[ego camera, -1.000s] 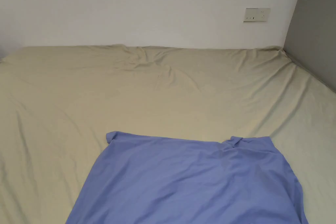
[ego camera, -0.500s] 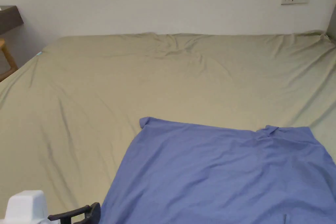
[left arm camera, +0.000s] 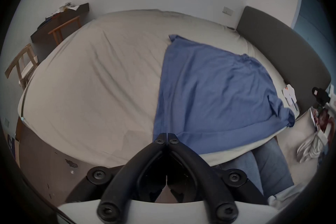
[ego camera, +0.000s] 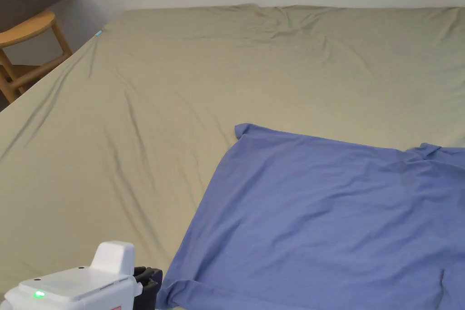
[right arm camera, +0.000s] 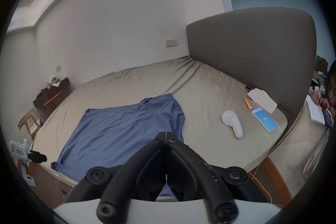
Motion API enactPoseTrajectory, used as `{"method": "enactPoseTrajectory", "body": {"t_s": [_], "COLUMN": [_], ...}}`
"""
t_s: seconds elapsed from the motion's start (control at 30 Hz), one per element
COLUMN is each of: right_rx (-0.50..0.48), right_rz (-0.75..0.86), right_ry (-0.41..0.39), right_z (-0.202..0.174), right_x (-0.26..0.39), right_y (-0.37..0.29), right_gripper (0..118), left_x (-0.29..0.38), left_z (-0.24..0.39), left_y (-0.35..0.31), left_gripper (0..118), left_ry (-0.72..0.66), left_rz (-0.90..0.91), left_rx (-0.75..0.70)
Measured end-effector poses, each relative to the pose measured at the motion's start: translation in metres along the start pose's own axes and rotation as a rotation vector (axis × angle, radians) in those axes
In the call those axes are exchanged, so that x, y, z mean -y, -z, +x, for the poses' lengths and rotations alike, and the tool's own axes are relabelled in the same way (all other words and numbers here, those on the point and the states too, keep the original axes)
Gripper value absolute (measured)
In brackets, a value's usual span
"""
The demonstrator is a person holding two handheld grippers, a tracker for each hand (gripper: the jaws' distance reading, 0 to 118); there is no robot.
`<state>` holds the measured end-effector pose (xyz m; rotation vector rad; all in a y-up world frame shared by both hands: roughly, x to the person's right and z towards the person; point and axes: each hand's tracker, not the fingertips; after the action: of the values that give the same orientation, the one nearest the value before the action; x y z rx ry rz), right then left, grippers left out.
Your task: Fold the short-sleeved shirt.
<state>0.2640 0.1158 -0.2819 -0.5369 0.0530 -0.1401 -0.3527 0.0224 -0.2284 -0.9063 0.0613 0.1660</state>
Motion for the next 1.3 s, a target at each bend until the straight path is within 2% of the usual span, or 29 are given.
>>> {"method": "enactPoseTrajectory", "body": {"t_s": [0.03, 0.07, 0.1, 0.13, 0.17, 0.2, 0.3, 0.33, 0.37, 0.43, 0.53, 0.67, 0.83, 0.93, 0.97, 1.0, 1.03, 1.07, 1.1, 1.13, 1.2, 1.27, 1.3], "right_rx": [-0.001, 0.0, 0.003, 0.002, 0.006, 0.014, 0.016, 0.015, 0.014, 0.021, 0.028, 0.053, 0.107, 0.119, 0.085, 0.065, 0.052, 0.052, 0.034, 0.014, 0.001, -0.006, -0.019], "right_rz": [-0.008, -0.009, -0.008, -0.005, -0.006, -0.007, -0.01, -0.011, -0.015, -0.011, -0.015, -0.035, -0.074, -0.112, -0.152, -0.173, -0.203, -0.249, -0.289, -0.272, -0.352, -0.382, -0.381], "right_ry": [0.001, 0.001, 0.0, -0.003, -0.008, -0.014, -0.013, -0.007, -0.004, -0.006, -0.003, 0.0, -0.018, -0.002, 0.008, 0.016, 0.031, 0.033, 0.024, 0.006, -0.025, -0.025, -0.01], "right_z": [0.0, 0.0, 0.0, 0.001, 0.001, 0.001, -0.001, 0.0, 0.001, -0.001, 0.002, 0.011, 0.022, 0.034, 0.041, 0.047, 0.052, 0.06, 0.063, 0.064, 0.053, 0.043, 0.039], "right_x": [0.0, 0.0, 0.001, 0.002, 0.002, 0.002, 0.002, 0.002, 0.001, 0.002, 0.004, 0.012, 0.023, 0.035, 0.041, 0.047, 0.054, 0.063, 0.071, 0.079, 0.093, 0.104, 0.107], "right_y": [0.0, 0.001, 0.0, 0.0, 0.001, 0.001, 0.001, 0.002, 0.002, 0.002, 0.003, 0.009, 0.024, 0.04, 0.047, 0.054, 0.06, 0.069, 0.079, 0.081, 0.091, 0.097, 0.096], "right_gripper": [1, 1, 1, 1, 1, 1, 1, 1, 1, 1, 1, 1, 1, 1, 9, 38, 95, 95, 109, 118, 107, 99, 84], "left_x": [0.0, 0.0, 0.0, 0.003, 0.002, 0.001, 0.003, 0.004, 0.008, 0.011, 0.016, 0.008, -0.017, -0.038, -0.042, -0.046, -0.049, -0.052, -0.052, -0.053, -0.058, -0.058, -0.06], "left_z": [-0.001, -0.003, -0.005, -0.003, -0.005, -0.002, 0.0, 0.0, -0.001, -0.001, 0.001, 0.002, 0.011, 0.029, 0.033, 0.035, 0.038, 0.04, 0.041, 0.042, 0.047, 0.047, 0.051], "left_y": [0.004, 0.009, 0.013, 0.022, 0.025, 0.03, 0.042, 0.047, 0.043, 0.049, 0.037, 0.018, -0.018, -0.042, -0.048, -0.053, -0.052, -0.054, -0.055, -0.055, -0.051, -0.05, -0.047], "left_gripper": [39, 57, 57, 106, 117, 106, 103, 93, 74, 3, 3, 2, 2, 2, 2, 2, 2, 2, 2, 2, 2, 2, 2], "left_ry": [0.001, -0.006, -0.009, 0.008, 0.006, 0.038, 0.032, 0.031, 0.027, 0.021, 0.023, -0.043, -0.045, -0.007, -0.004, -0.001, 0.008, 0.014, 0.019, 0.018, 0.023, 0.019, 0.022], "left_rz": [-0.005, -0.019, -0.036, -0.066, -0.043, -0.047, -0.102, -0.102, -0.108, -0.142, -0.126, -0.039, 0.102, 0.196, 0.209, 0.226, 0.227, 0.228, 0.234, 0.241, 0.24, 0.234, 0.229], "left_rx": [0.011, 0.018, 0.026, 0.005, 0.028, -0.01, 0.008, 0.001, 0.002, 0.005, 0.006, 0.028, 0.045, 0.057, 0.061, 0.065, 0.074, 0.076, 0.077, 0.08, 0.086, 0.094, 0.094]}}
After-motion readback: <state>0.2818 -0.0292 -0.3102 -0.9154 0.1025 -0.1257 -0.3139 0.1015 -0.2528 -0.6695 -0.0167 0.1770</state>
